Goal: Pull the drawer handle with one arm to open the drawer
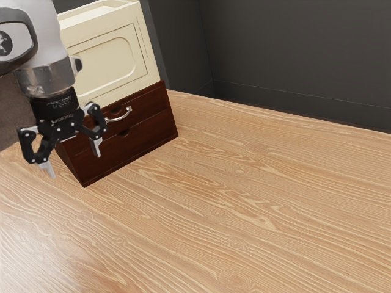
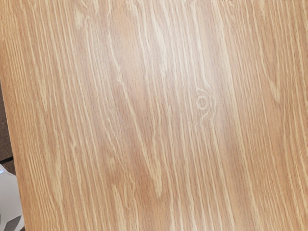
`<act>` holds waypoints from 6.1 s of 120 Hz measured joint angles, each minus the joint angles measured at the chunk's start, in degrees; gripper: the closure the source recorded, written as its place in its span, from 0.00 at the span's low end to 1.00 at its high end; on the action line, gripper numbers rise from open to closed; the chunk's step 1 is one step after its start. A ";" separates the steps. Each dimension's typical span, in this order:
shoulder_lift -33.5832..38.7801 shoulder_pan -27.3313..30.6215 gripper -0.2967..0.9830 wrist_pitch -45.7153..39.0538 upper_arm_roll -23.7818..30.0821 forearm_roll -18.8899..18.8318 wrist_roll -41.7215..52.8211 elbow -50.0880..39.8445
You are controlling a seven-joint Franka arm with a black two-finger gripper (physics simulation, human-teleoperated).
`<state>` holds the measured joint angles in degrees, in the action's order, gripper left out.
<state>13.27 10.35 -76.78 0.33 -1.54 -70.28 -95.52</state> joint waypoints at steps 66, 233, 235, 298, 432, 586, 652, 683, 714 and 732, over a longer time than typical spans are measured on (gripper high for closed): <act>-5.12 1.63 0.23 -23.03 -0.77 -6.31 17.73 -5.61; -27.08 16.03 0.23 -35.75 9.86 -8.25 77.84 14.93; -27.06 16.03 0.23 -35.76 9.85 -8.24 78.34 14.92; -30.96 16.80 0.23 -37.40 8.70 -7.96 89.11 17.53; -36.55 17.87 0.23 -40.71 8.54 -11.01 97.85 21.74; -34.27 16.87 0.68 -44.52 7.93 -10.93 92.83 16.79; -31.51 15.98 0.73 -47.97 7.79 -11.68 89.39 12.06; -27.98 15.20 0.70 -49.82 7.84 -11.51 88.56 7.78; -25.81 14.35 0.69 -50.78 7.87 -11.77 87.38 4.66; -24.69 14.24 0.68 -51.28 7.94 -11.78 86.71 2.97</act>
<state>-11.42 24.58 -128.06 8.28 -13.32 16.43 -92.55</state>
